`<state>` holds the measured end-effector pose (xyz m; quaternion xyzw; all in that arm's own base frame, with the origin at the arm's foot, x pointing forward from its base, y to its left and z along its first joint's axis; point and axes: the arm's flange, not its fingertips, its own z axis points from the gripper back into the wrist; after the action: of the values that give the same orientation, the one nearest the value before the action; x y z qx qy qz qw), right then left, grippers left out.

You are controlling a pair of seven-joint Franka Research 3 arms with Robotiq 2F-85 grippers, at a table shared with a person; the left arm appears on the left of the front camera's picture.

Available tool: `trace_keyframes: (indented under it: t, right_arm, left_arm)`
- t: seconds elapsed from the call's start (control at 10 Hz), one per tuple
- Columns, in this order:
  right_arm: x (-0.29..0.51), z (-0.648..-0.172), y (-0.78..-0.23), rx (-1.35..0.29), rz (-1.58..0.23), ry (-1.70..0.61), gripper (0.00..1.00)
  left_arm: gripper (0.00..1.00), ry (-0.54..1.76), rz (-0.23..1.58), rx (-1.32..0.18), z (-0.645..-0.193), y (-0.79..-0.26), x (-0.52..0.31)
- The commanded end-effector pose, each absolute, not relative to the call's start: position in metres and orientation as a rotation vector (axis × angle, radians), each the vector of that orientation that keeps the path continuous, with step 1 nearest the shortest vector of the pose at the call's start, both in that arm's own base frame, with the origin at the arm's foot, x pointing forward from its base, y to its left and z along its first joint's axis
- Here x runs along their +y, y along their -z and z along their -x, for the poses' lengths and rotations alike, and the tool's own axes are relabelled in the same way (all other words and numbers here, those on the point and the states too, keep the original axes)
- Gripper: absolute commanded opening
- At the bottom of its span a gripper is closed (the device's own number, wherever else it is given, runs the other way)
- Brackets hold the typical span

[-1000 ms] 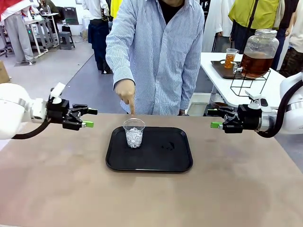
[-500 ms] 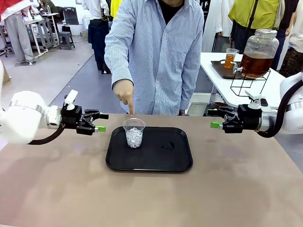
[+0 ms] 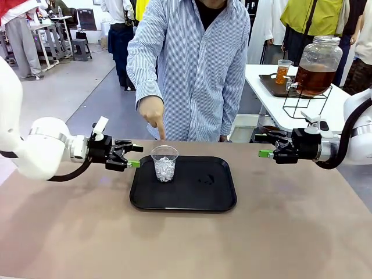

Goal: Pour the drink into the iced cup.
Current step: Pick up the iced cup indicated by the human and present it to them.

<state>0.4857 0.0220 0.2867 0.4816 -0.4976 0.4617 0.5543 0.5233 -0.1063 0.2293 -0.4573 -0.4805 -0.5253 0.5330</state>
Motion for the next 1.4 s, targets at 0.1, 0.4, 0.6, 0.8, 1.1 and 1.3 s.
trace_keyframes:
  t: [0.1, 0.4, 0.6, 0.8, 1.1, 1.3]
  right_arm:
    - [0.024, -0.488, -0.290, -1.177, -1.135, -1.099, 1.00]
    - [0.024, -0.488, -0.290, -1.177, -1.135, -1.099, 1.00]
    - [0.024, -0.488, -0.290, -1.177, -1.135, -1.099, 1.00]
    - [0.024, -0.488, -0.290, -1.177, -1.135, -1.099, 1.00]
    - [0.024, -0.488, -0.290, -1.177, -1.135, -1.099, 1.00]
    - [0.024, -0.488, -0.290, -1.177, -1.135, -1.099, 1.00]
  left_arm:
    - [1.00, 1.250, 1.104, -1.171, -0.530, -0.217, -0.119]
    - [1.00, 1.245, 1.108, -1.163, -0.534, -0.211, -0.126]
    - [1.00, 1.251, 1.112, -1.158, -0.537, -0.208, -0.133]
    - [1.00, 1.264, 1.126, -1.150, -0.539, -0.206, -0.141]
    - [1.00, 1.266, 1.130, -1.134, -0.542, -0.201, -0.151]
    - [1.00, 1.255, 1.119, -1.134, -0.543, -0.200, -0.155]
